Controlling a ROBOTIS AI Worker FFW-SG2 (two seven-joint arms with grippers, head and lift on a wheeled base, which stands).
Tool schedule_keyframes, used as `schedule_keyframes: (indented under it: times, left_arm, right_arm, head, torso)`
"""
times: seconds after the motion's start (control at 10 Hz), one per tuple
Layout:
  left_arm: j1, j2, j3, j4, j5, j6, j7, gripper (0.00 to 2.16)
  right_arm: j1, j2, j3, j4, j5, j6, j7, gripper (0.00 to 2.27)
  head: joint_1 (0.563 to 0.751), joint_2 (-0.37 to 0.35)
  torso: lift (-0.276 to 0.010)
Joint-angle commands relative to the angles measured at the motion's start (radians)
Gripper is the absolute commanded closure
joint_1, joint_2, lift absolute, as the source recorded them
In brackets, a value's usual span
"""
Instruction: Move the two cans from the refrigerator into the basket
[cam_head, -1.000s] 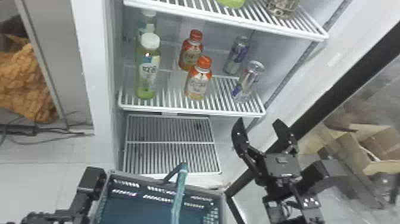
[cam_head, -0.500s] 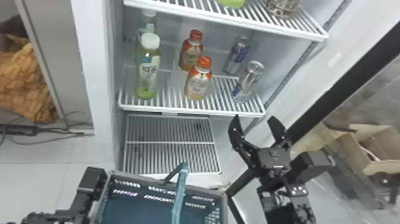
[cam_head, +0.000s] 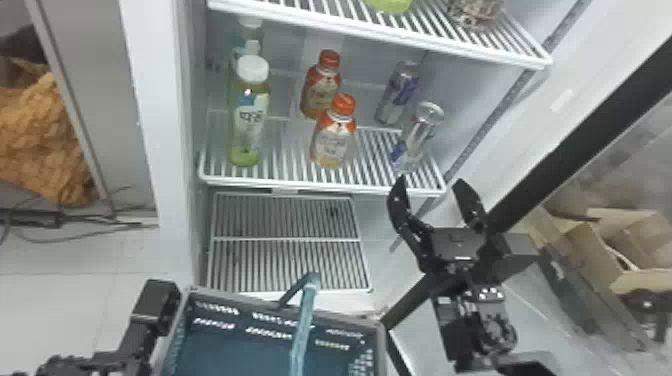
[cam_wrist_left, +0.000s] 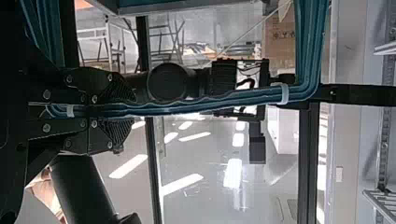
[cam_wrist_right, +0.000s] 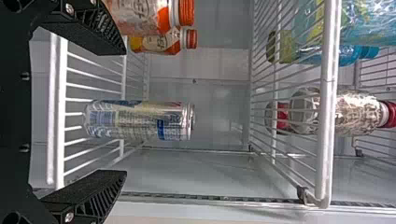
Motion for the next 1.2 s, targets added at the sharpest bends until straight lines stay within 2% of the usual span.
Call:
schedule_keyframes:
  times: [0.0,1.1]
  left_arm:
    - [0.0,0.0,0.0,0.0,0.001,0.013,0.0,1.21]
    - [-0.01,0.002,-0.016,0.0,0.003,0.013,0.0,1.21]
  right_arm:
    - [-0.036,-0.005,0.0,0.038,-0.001,-0.01,-0.001,0.1]
    - [-0.22,-0.035,0.012,0.205,-0.005,-0.047,-0.001,0.1]
  head:
    - [0.695,-0.35]
    - [0.695,-0.35]
  torso:
    - [-0.266]
    - [-0.266]
